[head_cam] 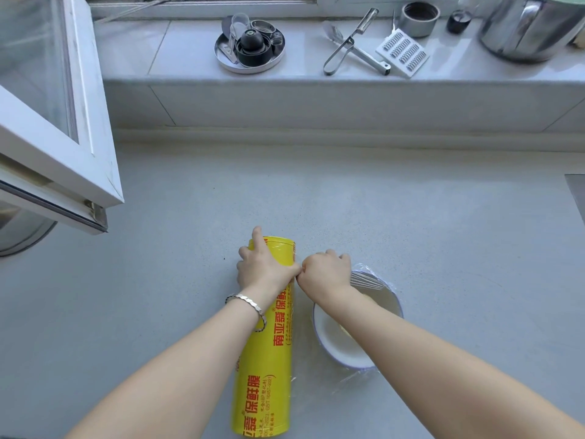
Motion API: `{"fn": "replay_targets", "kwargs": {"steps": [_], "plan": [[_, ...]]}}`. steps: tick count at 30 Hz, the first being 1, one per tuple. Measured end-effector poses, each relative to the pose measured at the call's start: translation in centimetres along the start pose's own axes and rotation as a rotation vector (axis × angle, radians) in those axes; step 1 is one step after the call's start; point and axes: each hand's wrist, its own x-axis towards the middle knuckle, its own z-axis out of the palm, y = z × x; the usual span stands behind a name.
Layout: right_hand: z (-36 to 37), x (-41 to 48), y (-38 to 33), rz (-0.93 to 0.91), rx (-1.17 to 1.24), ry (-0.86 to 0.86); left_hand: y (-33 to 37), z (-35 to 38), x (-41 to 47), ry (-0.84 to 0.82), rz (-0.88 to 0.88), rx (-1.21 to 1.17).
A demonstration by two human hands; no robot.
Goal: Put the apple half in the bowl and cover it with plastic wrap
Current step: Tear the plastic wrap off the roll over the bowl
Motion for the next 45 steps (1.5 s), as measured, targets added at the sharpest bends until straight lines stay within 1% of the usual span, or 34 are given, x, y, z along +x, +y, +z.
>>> {"fn": "replay_targets", "kwargs": {"steps": [5,8,12,20,23,25,27,30,32,34,37,41,43,45], "plan": [[0.1,0.2,-0.5,0.047,-0.035,-0.039,-0.2,-0.2,0.1,0.016,0.012,-0.03],[-0.2,0.6,-0.6,0.056,0.027,-0.008,-0.3,-0.4,0.0,0.01,0.014,-0.062],[-0.2,1.1,-1.2,-0.036,0.164,-0.032,-0.7,-1.0,0.1,-0.008,0.029,-0.12],[-0.2,1.6,-1.1,-0.041,0.345,-0.011,-1.4,-1.6,0.7,-0.04,0.058,-0.167],[-1.3,1.7,0.1,-0.126,0.332,0.009,-2.0,-1.6,0.8,-0.085,0.071,-0.203],[-1.9,2.1,0.9,-0.14,0.329,0.017,-2.2,-1.6,0.7,-0.095,0.091,-0.205],[-1.8,2.1,1.4,-0.103,0.379,-0.024,-2.3,-1.5,0.7,-0.1,0.094,-0.216],[-1.2,1.2,1.9,-0.059,0.404,-0.139,-2.7,-1.7,0.9,-0.113,0.092,-0.245],[-0.9,0.3,2.1,-0.074,0.389,-0.218,-3.1,-2.0,1.2,-0.124,0.078,-0.26],[-0.9,-0.6,2.1,-0.115,0.364,-0.243,-3.3,-2.1,1.2,-0.127,0.066,-0.263],[-0.6,-1.5,1.6,-0.216,0.26,-0.182,-3.2,-1.8,0.7,-0.101,0.056,-0.281],[0.5,-2.2,1.3,-0.329,0.129,-0.011,-3.4,-1.2,0.3,-0.04,0.052,-0.314],[1.4,-2.9,1.6,-0.425,0.157,0.097,-3.6,-1.2,0.3,-0.025,0.04,-0.33],[2.1,-3.5,2.2,-0.48,0.208,0.187,-3.7,-1.2,0.4,-0.027,0.027,-0.344]]}}
